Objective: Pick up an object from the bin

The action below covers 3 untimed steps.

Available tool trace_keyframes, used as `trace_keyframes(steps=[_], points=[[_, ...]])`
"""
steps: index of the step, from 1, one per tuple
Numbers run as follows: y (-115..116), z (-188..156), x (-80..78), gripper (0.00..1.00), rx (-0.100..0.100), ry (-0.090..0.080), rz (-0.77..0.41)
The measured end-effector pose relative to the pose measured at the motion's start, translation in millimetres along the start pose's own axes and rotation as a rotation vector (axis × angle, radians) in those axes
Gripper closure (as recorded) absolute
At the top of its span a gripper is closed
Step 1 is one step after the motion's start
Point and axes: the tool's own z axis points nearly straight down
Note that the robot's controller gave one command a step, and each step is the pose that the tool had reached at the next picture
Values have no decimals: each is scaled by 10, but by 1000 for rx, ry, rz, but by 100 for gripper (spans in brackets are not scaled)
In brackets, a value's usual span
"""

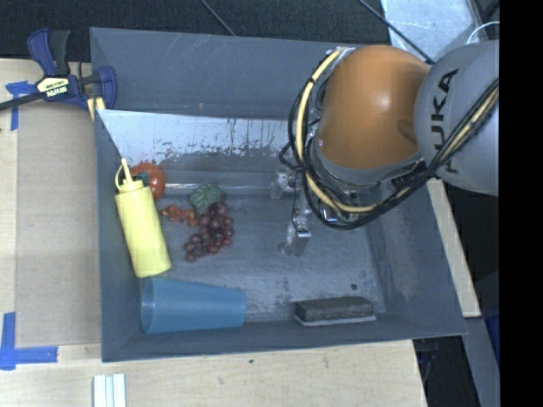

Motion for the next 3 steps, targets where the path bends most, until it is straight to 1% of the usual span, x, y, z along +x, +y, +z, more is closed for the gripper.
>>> trace_keyframes(steps=[1,2,3], points=[[-2,-45,-17,0,-1,-9,2],[716,1373,-505,0,0,-16,-180],[828,651,-474,0,1,-22,-242]])
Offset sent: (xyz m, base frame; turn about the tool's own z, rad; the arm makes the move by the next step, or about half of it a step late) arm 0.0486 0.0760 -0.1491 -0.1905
